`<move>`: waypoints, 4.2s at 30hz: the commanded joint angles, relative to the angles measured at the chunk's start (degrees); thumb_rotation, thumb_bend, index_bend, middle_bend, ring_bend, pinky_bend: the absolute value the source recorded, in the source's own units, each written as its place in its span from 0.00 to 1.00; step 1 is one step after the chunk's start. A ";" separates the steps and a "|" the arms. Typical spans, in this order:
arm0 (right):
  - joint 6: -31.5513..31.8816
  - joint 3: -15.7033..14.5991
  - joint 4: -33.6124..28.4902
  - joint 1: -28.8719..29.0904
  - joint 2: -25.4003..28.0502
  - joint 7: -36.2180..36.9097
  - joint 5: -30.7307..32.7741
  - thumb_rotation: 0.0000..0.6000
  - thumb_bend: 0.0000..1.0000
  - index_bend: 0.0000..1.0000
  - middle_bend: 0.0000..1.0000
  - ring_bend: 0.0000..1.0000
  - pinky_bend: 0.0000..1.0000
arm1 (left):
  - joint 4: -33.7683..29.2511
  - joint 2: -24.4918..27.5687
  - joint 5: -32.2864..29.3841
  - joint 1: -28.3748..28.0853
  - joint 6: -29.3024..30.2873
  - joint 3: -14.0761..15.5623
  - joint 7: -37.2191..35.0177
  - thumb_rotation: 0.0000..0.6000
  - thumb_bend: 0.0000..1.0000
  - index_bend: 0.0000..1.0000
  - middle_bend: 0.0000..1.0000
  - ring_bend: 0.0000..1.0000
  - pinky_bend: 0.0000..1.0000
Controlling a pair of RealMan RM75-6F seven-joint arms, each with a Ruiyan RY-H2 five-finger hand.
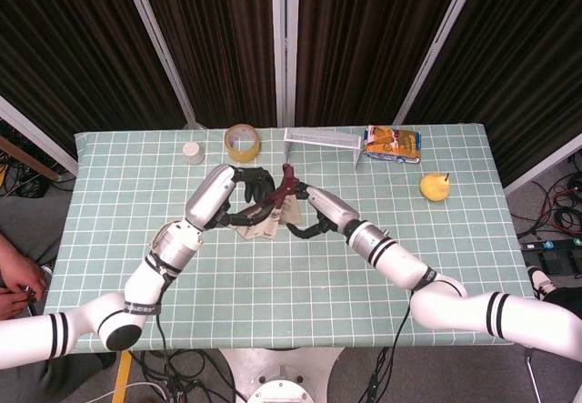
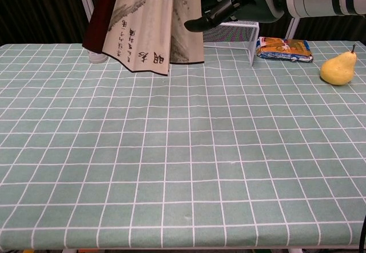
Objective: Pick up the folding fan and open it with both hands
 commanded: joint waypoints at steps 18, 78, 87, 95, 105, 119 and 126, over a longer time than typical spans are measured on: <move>5.99 -2.90 -2.23 -1.23 5.59 -9.70 -0.43 1.00 0.62 0.65 0.24 0.00 0.00 | 3.78 5.85 -0.32 0.18 -7.08 5.55 7.47 1.00 0.40 0.58 0.68 0.64 0.67; 51.64 -16.37 13.86 -23.04 -9.76 -42.54 -33.46 1.00 0.62 0.57 0.21 0.00 0.00 | 8.63 -10.18 -0.33 1.78 5.15 18.88 68.57 1.00 0.28 0.49 0.64 0.63 0.68; 53.90 -17.34 18.28 -26.28 -13.17 -41.68 -36.59 1.00 0.60 0.44 0.18 0.00 0.00 | 6.66 -9.05 -0.25 2.18 2.65 18.98 67.01 1.00 0.00 0.21 0.46 0.49 0.64; 52.75 -17.88 19.65 -28.04 -14.15 -42.94 -37.24 1.00 0.59 0.33 0.14 0.00 0.00 | 3.27 -6.53 -2.46 1.93 -1.39 19.01 64.98 1.00 0.00 0.10 0.24 0.23 0.46; 41.37 -18.54 15.74 -30.46 -11.90 -43.78 -27.29 1.00 0.30 0.00 0.00 0.00 0.00 | 1.96 -3.01 -4.45 1.96 -3.93 17.31 58.84 1.00 0.00 0.10 0.24 0.19 0.39; 31.61 -15.15 3.46 -30.16 -0.54 -40.07 -17.58 1.00 0.00 0.00 0.00 0.00 0.00 | 4.46 3.61 -7.59 6.84 -4.86 13.67 31.83 1.00 0.00 0.10 0.24 0.19 0.38; 41.42 -14.23 3.74 -35.10 6.21 -28.28 -26.26 1.00 0.13 0.02 0.10 0.00 0.00 | 10.86 6.33 -11.56 14.79 3.63 14.29 28.96 1.00 0.00 0.26 0.25 0.19 0.37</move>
